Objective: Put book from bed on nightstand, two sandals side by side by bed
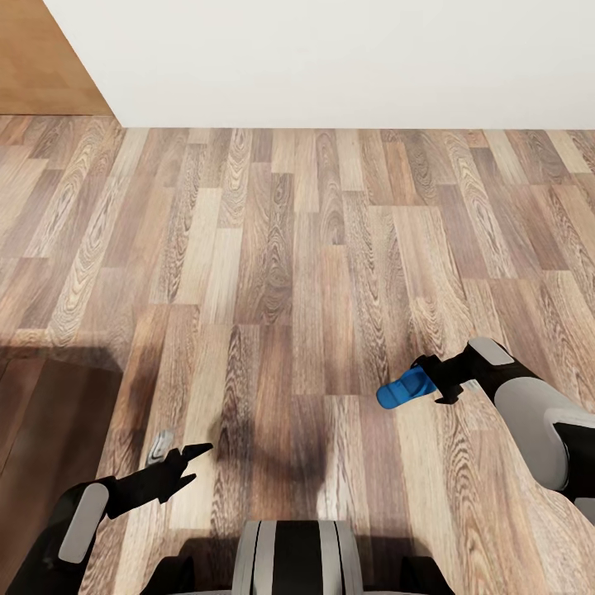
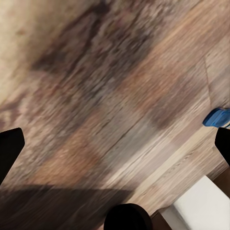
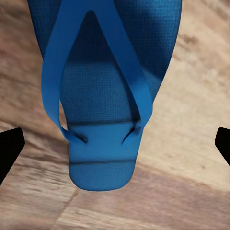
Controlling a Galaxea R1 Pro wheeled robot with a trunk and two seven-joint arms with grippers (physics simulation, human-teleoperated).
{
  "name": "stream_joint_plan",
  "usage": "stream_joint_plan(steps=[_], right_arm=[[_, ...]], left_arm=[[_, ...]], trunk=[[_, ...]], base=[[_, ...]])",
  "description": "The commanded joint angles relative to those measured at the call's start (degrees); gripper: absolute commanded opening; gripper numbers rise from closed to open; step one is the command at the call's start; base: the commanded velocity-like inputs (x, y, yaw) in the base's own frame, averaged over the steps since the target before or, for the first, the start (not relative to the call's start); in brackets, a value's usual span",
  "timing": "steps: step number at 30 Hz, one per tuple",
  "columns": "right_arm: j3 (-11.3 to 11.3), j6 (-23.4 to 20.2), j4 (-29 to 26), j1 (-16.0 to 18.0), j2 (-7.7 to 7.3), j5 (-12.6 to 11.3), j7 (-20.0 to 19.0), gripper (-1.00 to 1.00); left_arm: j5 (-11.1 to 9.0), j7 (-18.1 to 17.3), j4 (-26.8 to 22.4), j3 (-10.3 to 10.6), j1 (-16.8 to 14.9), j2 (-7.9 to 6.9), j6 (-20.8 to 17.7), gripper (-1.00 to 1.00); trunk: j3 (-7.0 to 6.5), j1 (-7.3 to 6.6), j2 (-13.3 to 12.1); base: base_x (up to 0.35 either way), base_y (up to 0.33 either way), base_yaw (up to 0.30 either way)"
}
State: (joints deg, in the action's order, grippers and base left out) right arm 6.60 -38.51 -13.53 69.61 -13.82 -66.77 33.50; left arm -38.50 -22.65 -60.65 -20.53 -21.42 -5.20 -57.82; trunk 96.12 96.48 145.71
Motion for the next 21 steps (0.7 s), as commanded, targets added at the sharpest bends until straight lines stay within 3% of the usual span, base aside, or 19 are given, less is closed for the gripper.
stream_joint_plan(steps=[1, 21], right_arm=[[0.35, -0.12, -0.11, 0.00, 0.02, -0.25, 0.52, 1.00], [0.35, -0.08, -0.15, 0.00, 0.02, -0.37, 0.51, 1.00]], left_arm=[[0.40, -0.44, 0.00, -0.13, -0.03, 0.02, -0.27, 1.00], [0.45, -0.39, 0.37, -0.13, -0.03, 0.02, -0.27, 1.00]], trunk=[[0.03, -0.01, 0.01], [0.03, -0.01, 0.01]], base=[[0.000, 0.000, 0.000], [0.000, 0.000, 0.000]])
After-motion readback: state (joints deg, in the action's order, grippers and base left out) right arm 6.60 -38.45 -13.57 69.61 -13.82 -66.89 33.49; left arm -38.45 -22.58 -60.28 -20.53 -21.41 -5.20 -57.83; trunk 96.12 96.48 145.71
